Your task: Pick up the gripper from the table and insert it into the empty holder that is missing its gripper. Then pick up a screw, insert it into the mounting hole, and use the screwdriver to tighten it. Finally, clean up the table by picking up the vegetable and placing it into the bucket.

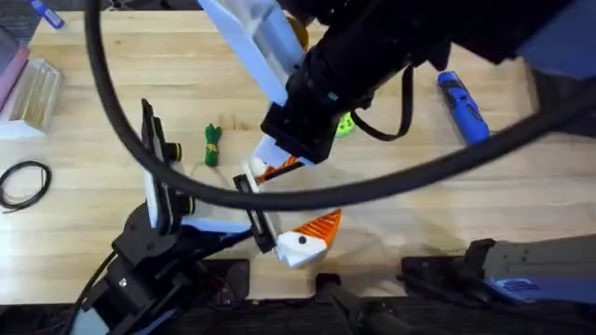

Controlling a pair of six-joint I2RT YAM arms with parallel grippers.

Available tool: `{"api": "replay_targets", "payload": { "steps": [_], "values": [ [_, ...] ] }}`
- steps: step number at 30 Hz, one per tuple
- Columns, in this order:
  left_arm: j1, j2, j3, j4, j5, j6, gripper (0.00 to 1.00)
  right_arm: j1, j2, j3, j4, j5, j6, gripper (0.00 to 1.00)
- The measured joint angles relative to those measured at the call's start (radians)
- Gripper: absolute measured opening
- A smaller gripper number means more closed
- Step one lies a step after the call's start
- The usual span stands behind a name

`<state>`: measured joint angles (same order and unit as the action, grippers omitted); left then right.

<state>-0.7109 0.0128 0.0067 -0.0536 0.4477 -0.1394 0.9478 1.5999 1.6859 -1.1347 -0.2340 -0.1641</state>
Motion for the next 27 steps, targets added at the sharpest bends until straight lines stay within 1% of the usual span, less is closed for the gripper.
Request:
{"api": "replay_targets", "payload": {
  "steps": [10,22,27],
  "values": [
    [0.0,0.0,0.0,0.0,0.001,0.018,0.988,0.0,0.028,0.0,0.012,0.0,0.0,0.007],
    [0.0,0.0,0.0,0.0,0.001,0.02,0.988,0.0,0.028,0.0,0.036,0.02,0.0,0.007],
    [0.0,0.0,0.0,0.0,0.001,0.02,0.988,0.0,0.047,0.0,0.031,0.02,0.0,0.007]
  ]
}}
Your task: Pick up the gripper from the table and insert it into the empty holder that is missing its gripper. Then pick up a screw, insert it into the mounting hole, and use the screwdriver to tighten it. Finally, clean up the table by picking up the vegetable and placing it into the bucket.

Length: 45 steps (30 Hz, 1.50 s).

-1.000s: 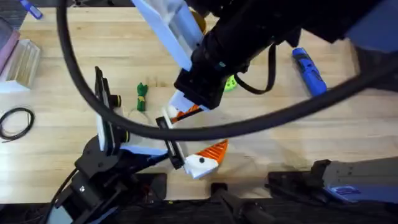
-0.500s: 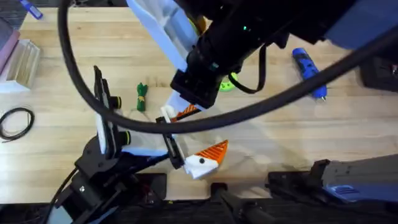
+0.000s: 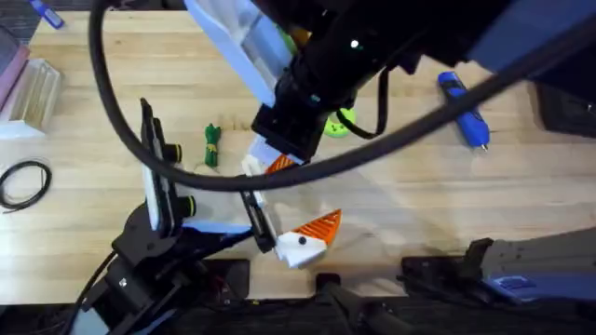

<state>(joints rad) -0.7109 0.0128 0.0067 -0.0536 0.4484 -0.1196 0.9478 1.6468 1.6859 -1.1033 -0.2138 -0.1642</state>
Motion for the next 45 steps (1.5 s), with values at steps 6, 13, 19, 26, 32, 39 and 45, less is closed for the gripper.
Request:
{"api": "replay_targets", "payload": {
  "steps": [6,13,19,26,32,39,45],
  "values": [
    [0.0,0.0,0.0,-0.002,0.0,-0.005,0.988,0.0,0.009,0.002,-0.004,0.004,0.0,0.007],
    [0.0,0.0,0.0,-0.002,0.0,-0.005,0.988,0.0,0.009,0.002,-0.009,0.015,0.0,0.007],
    [0.0,0.0,0.0,-0.002,-0.003,-0.008,0.988,0.0,0.009,0.004,-0.017,0.042,0.0,0.007],
    [0.0,0.0,0.0,-0.002,-0.004,-0.008,0.988,0.001,0.009,0.004,-0.008,0.047,0.0,0.007],
    [0.0,0.0,0.0,-0.002,-0.005,-0.007,0.988,0.002,0.009,0.004,0.002,0.05,0.0,0.007],
    [0.0,0.0,0.0,-0.002,-0.004,-0.008,0.988,0.008,0.009,0.004,0.002,0.053,0.0,0.007],
    [0.0,0.0,0.0,-0.002,-0.003,-0.008,0.988,0.029,0.009,0.004,0.004,0.068,0.0,0.007]
  ]
}}
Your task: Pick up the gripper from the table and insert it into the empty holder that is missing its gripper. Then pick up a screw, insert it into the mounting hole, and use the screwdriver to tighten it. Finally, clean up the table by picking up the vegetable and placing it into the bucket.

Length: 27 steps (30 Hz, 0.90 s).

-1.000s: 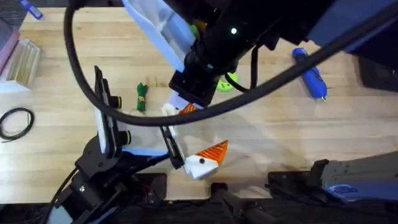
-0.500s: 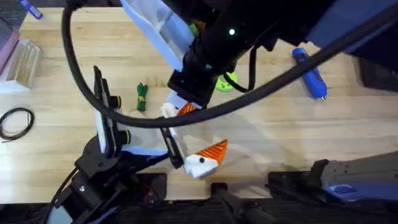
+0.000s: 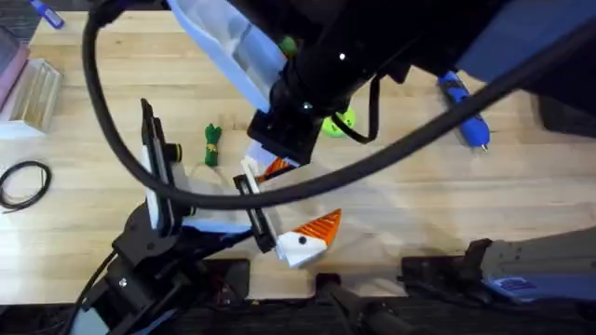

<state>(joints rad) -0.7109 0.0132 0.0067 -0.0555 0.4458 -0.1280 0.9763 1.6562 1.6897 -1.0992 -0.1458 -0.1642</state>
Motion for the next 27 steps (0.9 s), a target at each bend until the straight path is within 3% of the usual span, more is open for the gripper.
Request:
{"api": "replay_targets", "payload": {
  "steps": [25,26,27],
  "values": [
    [0.0,0.0,0.0,0.001,0.0,0.008,0.988,0.008,0.0,-0.003,-0.036,-0.028,0.001,0.011],
    [0.0,0.0,0.0,0.001,0.0,0.008,0.988,0.008,0.0,-0.003,-0.036,-0.031,0.006,0.068],
    [0.0,0.0,0.0,0.001,-0.001,0.008,0.987,0.008,0.0,-0.003,-0.038,-0.035,0.006,0.21]
  ]
}}
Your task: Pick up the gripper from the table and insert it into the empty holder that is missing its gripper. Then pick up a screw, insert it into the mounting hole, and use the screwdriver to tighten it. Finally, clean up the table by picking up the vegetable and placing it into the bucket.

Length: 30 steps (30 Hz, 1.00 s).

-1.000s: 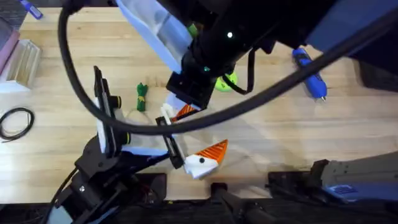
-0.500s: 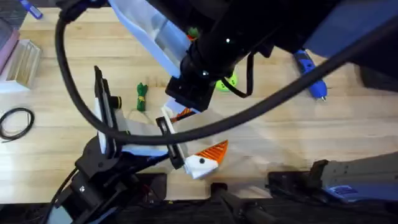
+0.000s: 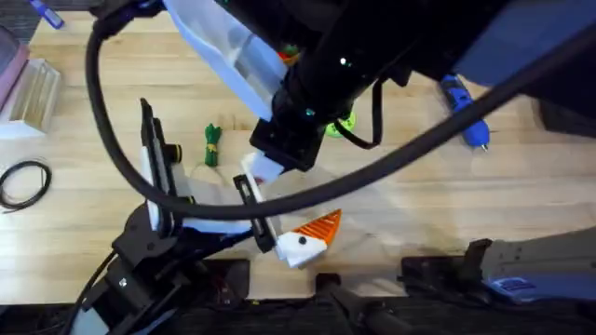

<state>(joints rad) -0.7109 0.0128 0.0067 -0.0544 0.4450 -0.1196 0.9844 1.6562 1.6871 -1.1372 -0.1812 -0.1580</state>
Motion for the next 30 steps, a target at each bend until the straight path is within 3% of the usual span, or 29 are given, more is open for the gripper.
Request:
{"api": "replay_targets", "payload": {
  "steps": [4,6,14,23,30],
  "values": [
    [0.0,0.0,0.0,0.0,0.0,0.0,0.988,0.001,0.0,0.0,-0.001,-0.007,0.0,0.801],
    [0.0,0.0,0.0,0.0,0.0,0.0,0.988,-0.003,0.0,0.0,-0.001,-0.004,-0.002,0.904],
    [0.0,0.0,0.0,0.0,0.0,0.0,0.988,-0.044,-0.017,-0.002,-0.018,-0.013,0.032,0.918],
    [0.0,0.0,0.0,0.0,0.0,0.0,0.988,-0.142,-0.216,-0.019,-0.047,-0.043,0.066,0.922],
    [0.0,0.0,0.0,0.0,0.0,0.0,0.988,-0.191,-0.448,-0.243,-0.014,-0.065,0.118,0.922]
  ]
}}
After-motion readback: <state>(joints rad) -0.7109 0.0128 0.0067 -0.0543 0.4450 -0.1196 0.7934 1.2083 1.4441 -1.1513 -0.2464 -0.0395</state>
